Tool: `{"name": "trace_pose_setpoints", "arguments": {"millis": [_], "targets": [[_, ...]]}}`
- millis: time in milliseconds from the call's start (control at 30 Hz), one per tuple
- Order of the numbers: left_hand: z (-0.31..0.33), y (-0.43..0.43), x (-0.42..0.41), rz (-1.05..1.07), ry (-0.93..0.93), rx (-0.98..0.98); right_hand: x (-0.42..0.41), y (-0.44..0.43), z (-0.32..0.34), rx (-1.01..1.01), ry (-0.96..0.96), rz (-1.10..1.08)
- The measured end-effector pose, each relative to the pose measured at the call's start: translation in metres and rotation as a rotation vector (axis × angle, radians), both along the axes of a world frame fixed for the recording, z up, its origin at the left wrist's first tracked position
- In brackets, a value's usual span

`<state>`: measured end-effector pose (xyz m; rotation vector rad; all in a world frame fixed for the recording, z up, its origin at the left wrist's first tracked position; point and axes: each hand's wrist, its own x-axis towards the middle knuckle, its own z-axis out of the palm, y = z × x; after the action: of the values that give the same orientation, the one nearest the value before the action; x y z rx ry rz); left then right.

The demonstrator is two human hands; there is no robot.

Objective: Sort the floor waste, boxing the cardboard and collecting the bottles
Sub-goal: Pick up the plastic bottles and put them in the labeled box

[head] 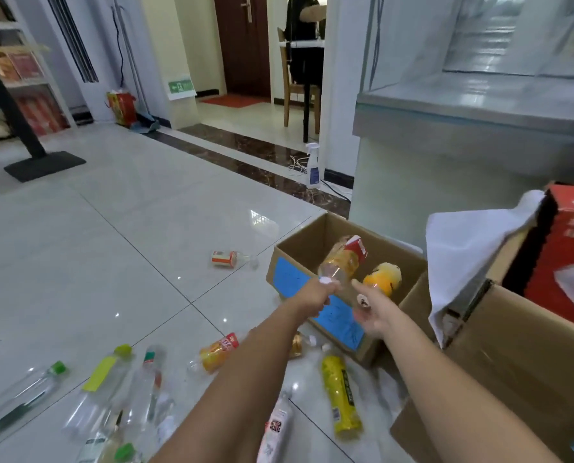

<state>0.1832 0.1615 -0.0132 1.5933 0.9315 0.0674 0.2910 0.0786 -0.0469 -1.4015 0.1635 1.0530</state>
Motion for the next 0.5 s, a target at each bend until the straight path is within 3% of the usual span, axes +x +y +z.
{"name": "trace_pose_setpoints", "arguments": {"millis": [100,200,367,500], "targets": [[-0.029,-0.007,0.021,-0.113,0.136,0.002,0.003,-0.012,-0.009,-0.107,-0.103,0.131],[-0.069,-0.019,0.018,-0.164,0.177,0.035,-0.004,-0.034,-0.038,-0.166,-0.176,0.099],[-0.132,-0.018,-0.025,-0.173,0.297,0.096,-0.038,-0.070,-0.110,-0.281,-0.172,0.140],[-0.187,-0.014,-0.065,-0.350,0.606,0.383,-0.078,-0.079,-0.166,-0.507,-0.279,0.336]]}}
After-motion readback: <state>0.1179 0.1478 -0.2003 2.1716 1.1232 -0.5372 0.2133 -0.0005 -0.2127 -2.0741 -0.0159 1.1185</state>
